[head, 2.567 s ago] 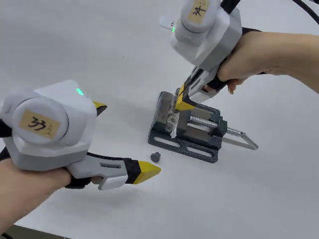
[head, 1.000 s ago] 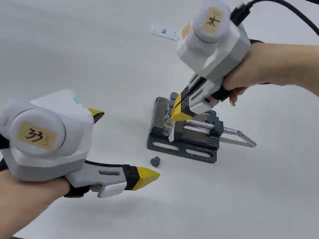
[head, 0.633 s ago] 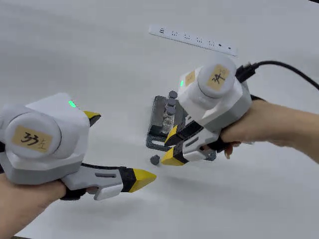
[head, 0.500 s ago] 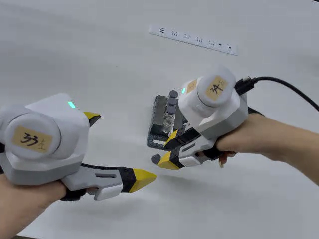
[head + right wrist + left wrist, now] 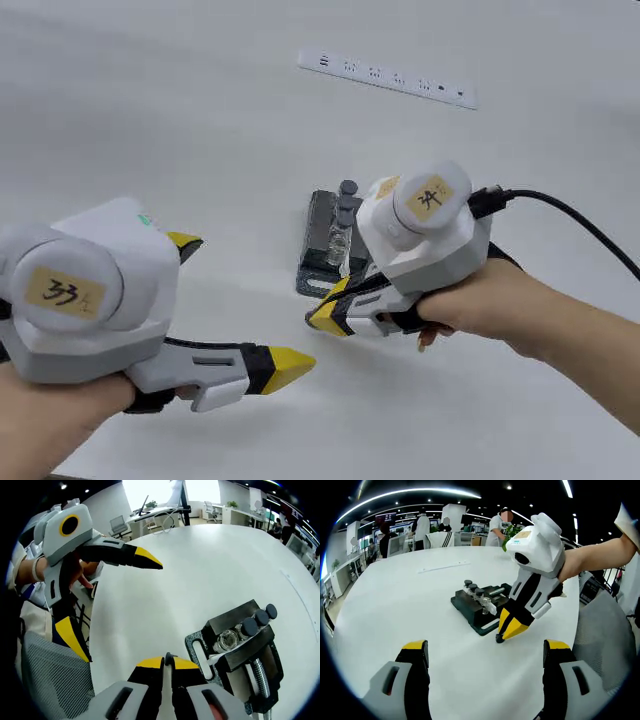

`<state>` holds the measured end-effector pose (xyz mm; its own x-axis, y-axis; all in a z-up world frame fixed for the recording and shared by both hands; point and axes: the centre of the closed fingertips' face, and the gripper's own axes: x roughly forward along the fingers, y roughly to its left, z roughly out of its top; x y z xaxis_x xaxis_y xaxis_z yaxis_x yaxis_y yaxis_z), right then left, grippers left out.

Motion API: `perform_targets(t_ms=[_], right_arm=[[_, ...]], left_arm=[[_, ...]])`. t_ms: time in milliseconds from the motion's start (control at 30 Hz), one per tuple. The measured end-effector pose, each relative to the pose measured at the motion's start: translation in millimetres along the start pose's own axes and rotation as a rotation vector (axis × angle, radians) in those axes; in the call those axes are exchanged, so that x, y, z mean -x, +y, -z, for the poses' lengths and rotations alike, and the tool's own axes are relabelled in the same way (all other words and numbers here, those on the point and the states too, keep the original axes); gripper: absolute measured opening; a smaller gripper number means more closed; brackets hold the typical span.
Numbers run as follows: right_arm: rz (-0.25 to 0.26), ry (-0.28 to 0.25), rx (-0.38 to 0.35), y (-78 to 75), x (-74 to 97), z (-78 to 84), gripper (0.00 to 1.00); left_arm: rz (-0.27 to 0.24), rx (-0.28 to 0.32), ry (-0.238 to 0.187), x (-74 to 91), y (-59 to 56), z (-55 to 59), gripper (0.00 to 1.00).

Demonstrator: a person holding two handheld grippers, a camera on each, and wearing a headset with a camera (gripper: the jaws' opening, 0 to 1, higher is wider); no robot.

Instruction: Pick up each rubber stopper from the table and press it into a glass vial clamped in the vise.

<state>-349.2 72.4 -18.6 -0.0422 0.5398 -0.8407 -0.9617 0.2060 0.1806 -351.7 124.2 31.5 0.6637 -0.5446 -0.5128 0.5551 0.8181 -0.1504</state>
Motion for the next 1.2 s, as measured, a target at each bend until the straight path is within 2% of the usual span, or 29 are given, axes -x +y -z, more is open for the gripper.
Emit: perform_targets(t_ms=[233, 333, 467, 567, 600, 667, 700, 800, 933, 1067, 1200], right_arm=[[0.013, -0.001, -0.011, -3.5, -1.6, -0.6, 0.00], [0.021, -0.030, -0.051, -5.9, -1.2, -0.8, 0.00], [0.003, -0.091, -0.195, -2.7, 2.4, 2.3, 0.00], [-0.039, -0.157, -0.297, 1.0, 9.1, -2.5, 0.00], [-0.027, -0.181, -0.319, -3.0, 12.8, -3.5, 0.00], [-0.035, -0.226, -0.379, -4.6, 19.6, -6.9, 0.00], [-0.055, -0.252, -0.445, -4.5, 25.2, -8.5, 0.00], [-0.094, -0.335, -0.559, -7.3, 40.3, -14.4, 0.00], [-0.176, -0.441, -0.711, -5.3, 62.0, -21.8, 0.00], [-0.222, -0.512, -0.790, 0.7, 80.8, -27.3, 0.00], [-0.292, -0.596, -0.906, 8.4, 98.2, -36.7, 0.00]], left_arm=[[0.004, -0.007, 0.001, 0.3, -1.6, -1.5, 0.94], [0.000, -0.026, -0.016, 1.7, -2.4, -4.9, 0.92], [0.008, -0.024, -0.014, 1.4, -5.0, -4.1, 0.92], [0.010, -0.029, -0.019, 2.4, -7.0, -6.1, 0.92], [0.010, -0.033, -0.022, 2.8, -7.6, -7.1, 0.92], [0.016, -0.036, -0.024, 2.9, -9.5, -8.4, 0.92], [0.021, -0.044, -0.027, 3.1, -9.7, -9.2, 0.92], [0.025, -0.061, -0.034, 4.6, -11.8, -14.5, 0.91], [0.038, -0.068, -0.079, 7.6, -15.9, -25.2, 0.86], [0.048, -0.077, -0.117, 10.4, -19.5, -33.2, 0.78], [0.040, -0.095, -0.165, 11.7, -19.8, -42.9, 0.69]])
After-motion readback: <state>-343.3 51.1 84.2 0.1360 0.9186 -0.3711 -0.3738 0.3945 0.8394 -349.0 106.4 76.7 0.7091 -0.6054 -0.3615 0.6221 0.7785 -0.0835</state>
